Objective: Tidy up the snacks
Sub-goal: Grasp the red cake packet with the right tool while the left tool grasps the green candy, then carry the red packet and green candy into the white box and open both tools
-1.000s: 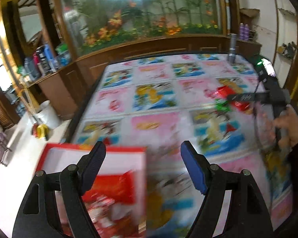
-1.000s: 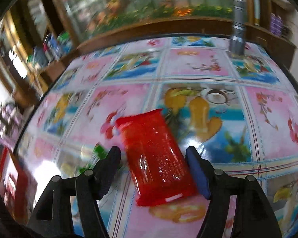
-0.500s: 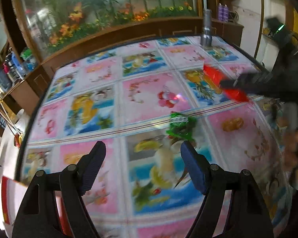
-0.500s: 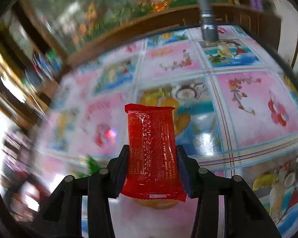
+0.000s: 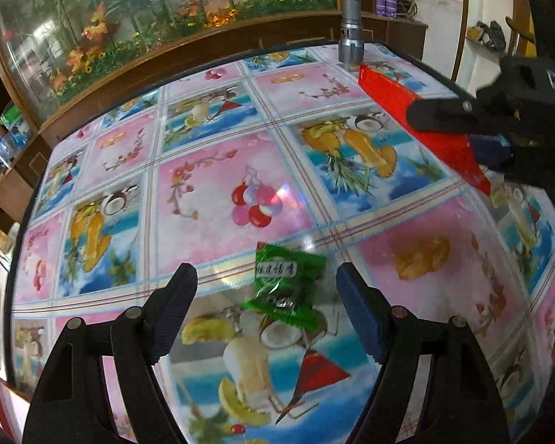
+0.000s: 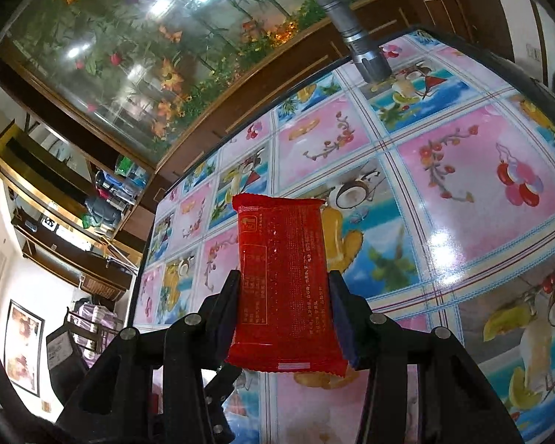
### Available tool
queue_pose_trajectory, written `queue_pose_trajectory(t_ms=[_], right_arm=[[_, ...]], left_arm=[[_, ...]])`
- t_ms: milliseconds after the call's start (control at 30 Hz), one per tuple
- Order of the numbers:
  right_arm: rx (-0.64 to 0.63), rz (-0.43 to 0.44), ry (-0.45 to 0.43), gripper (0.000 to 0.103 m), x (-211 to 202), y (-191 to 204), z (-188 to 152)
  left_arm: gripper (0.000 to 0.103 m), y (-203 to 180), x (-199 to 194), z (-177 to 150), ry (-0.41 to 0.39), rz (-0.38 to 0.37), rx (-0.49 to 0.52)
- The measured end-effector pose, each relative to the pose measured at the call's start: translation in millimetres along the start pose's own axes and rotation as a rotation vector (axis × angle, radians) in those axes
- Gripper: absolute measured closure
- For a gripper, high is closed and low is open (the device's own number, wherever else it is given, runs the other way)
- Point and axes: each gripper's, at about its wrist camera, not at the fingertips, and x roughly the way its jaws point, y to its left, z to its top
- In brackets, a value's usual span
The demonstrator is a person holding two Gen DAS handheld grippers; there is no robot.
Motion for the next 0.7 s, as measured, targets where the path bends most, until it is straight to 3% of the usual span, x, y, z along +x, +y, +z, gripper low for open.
queue_pose_trajectory(t_ms=[167,233,300,433,700], right_arm=[[0.004,0.009,0.000,0.056,0,0,0],[0.007,0.009,-0.003,0.056,0,0,0],[0.012,0.012,-0.001,0.056,1,-1,0],[0.012,0.012,0.001,0.056,2,-1,-1],[0.010,0.018,0.007,0.056,2,1,-2]], left_arm=[[0.029,-1,14,-3,0.037,-0.032,-0.013],[0.037,-1,16,-4,0.039,-0.042,-0.012],[0.052,1,16,-3,0.036,-0.059,-0.026],[0.066,6,19,-3,0.028,-0.102,-0.064],[0.069,5,10,-12,0.000,-0.118,-0.080]])
